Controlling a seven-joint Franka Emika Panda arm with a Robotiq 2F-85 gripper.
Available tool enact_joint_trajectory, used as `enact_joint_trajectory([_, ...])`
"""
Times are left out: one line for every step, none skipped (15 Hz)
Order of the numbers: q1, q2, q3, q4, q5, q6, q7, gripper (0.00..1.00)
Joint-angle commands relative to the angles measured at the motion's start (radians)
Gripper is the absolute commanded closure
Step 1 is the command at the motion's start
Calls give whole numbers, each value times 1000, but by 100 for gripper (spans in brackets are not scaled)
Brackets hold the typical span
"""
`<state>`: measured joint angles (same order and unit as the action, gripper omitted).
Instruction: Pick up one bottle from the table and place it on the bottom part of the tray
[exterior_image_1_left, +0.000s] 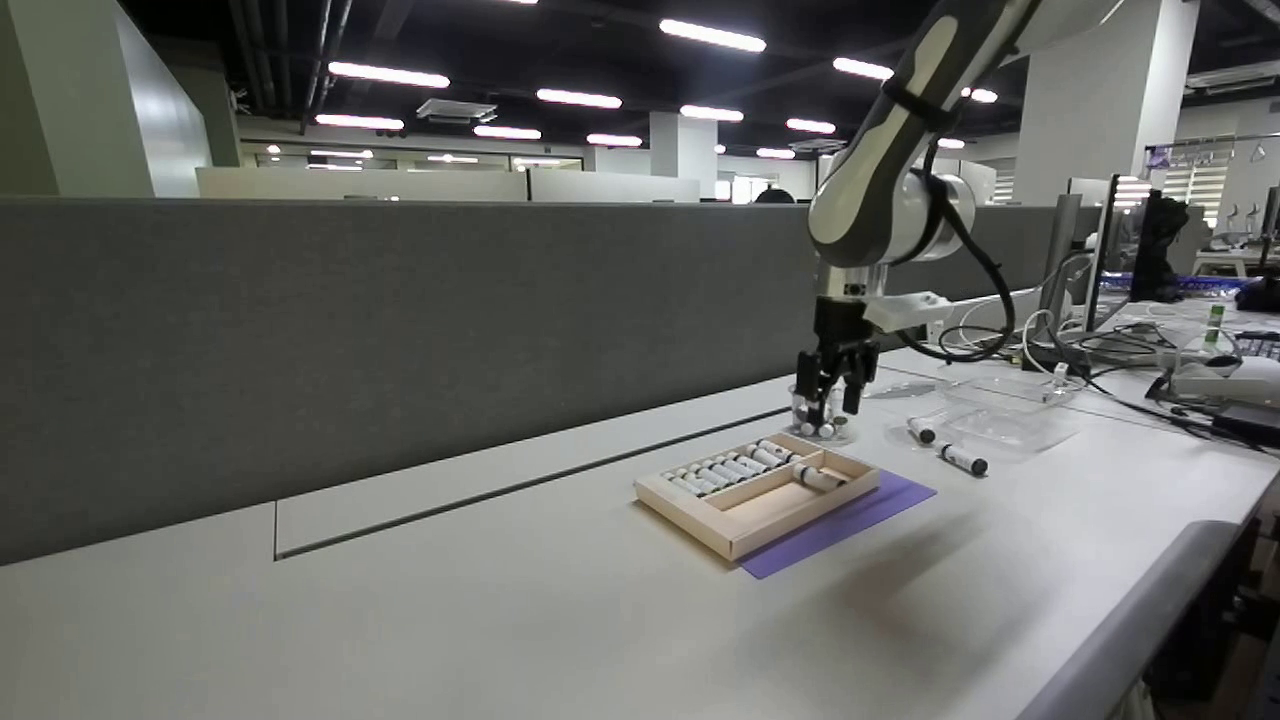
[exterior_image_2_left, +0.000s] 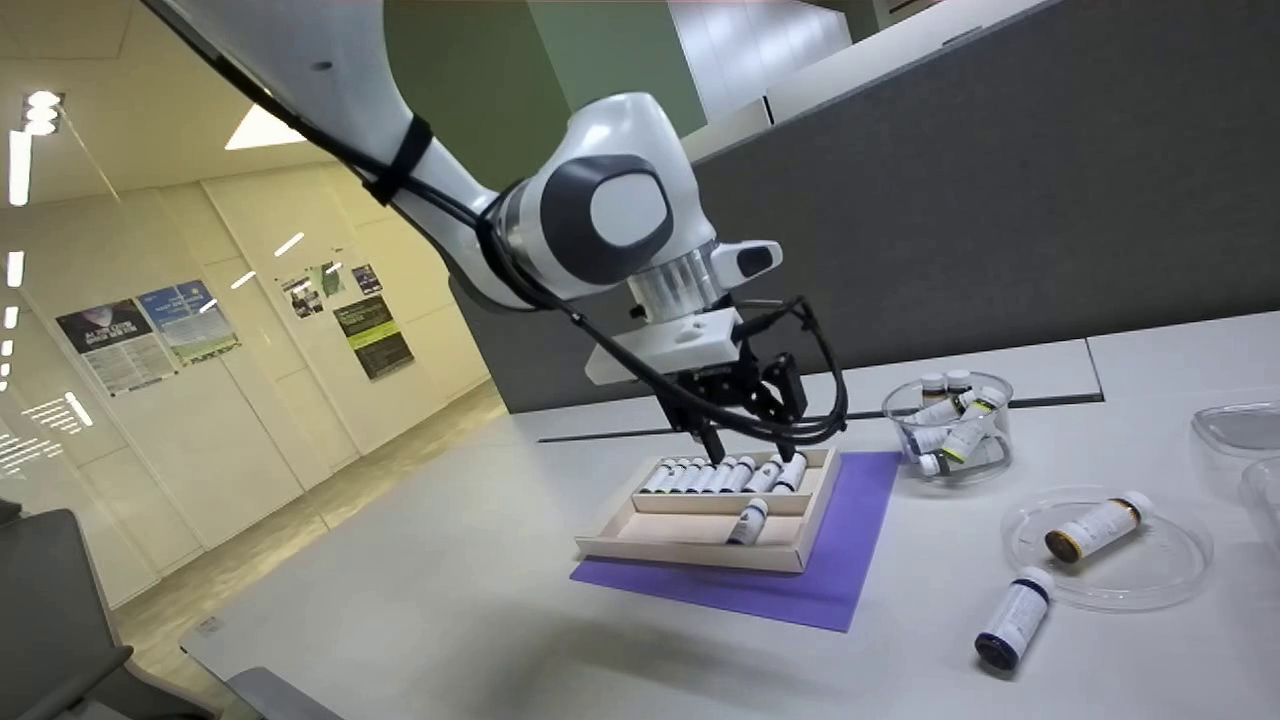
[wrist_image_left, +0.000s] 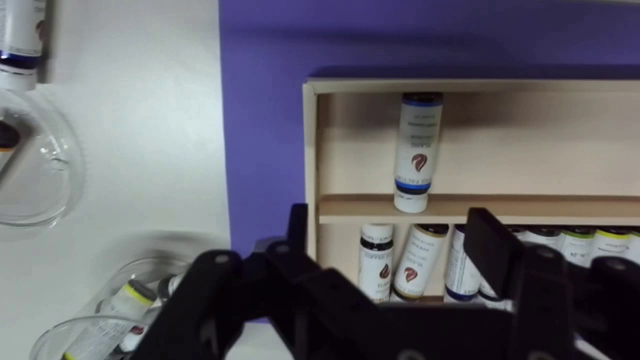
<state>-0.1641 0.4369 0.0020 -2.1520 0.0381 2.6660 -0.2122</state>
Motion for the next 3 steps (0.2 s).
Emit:
enact_joint_trajectory([-1, -20, -5, 2, 3, -21, -5, 14])
enact_joint_trajectory([-3, -31, -6, 1, 3, -31, -7, 11])
enact_joint_trajectory([-3, -34, -6, 1, 3, -33, -7, 11])
